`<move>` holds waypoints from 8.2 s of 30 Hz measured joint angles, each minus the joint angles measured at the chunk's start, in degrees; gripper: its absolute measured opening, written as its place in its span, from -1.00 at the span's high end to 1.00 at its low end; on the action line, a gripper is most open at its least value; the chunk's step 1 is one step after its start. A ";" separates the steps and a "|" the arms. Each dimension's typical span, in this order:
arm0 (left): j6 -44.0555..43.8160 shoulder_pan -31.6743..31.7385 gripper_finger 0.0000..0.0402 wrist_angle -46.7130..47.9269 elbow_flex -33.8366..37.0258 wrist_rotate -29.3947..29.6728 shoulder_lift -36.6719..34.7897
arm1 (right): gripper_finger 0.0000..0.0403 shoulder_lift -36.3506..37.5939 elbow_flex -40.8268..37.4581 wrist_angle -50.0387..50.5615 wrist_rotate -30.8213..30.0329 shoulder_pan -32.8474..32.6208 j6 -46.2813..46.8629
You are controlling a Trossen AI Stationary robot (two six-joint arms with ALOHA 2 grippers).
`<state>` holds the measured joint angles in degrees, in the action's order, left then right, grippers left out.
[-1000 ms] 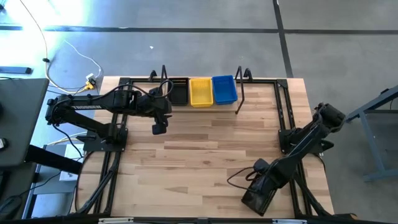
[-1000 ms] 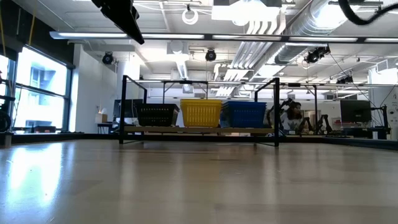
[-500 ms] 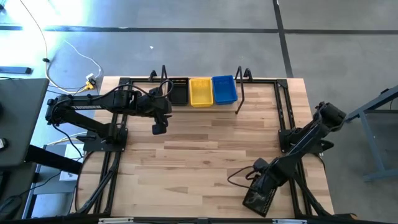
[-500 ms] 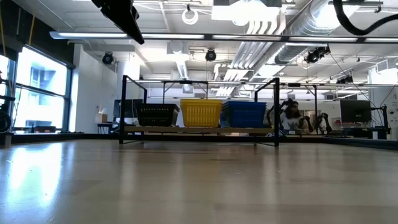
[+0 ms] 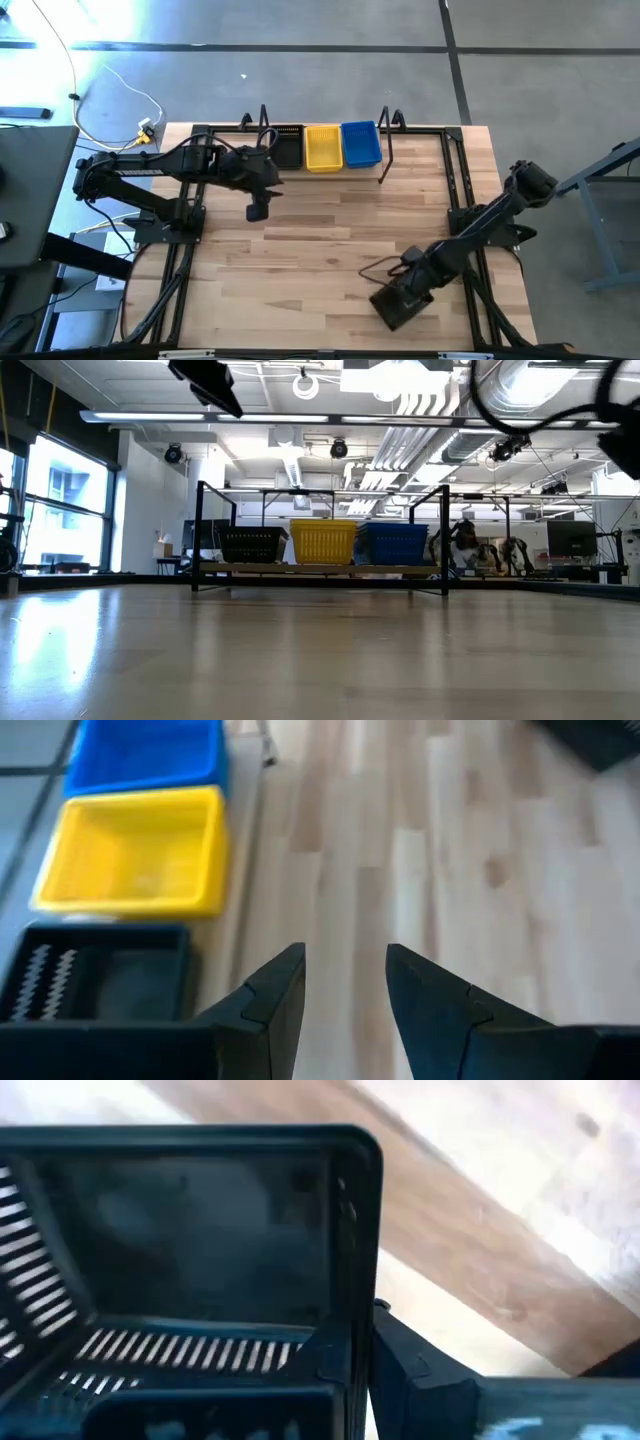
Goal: Stack baskets on shelf by color
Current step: Stack the black bin on top of the blue bin on the shelf, then return to Home Position
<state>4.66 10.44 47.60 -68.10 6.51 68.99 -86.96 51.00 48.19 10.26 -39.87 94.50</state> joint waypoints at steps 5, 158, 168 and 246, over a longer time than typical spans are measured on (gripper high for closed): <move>0.01 -1.16 0.35 -3.14 0.00 -4.83 0.01 | 0.98 1.99 3.24 0.16 -3.27 5.29 0.07; 26.81 20.63 1.00 -12.01 11.15 6.01 11.39 | 0.28 15.71 16.92 -13.75 -11.62 51.53 -51.00; 26.03 20.65 0.79 -14.83 11.15 6.32 11.41 | 0.28 15.71 16.90 -13.75 -11.61 51.53 -50.41; -18.02 -5.57 0.36 -35.00 62.71 5.68 -63.53 | 0.28 54.65 -3.77 -33.69 -15.81 51.47 -75.31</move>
<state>-13.37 4.86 12.60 -5.39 12.19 5.46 -32.31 47.23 14.50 -5.55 11.60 19.20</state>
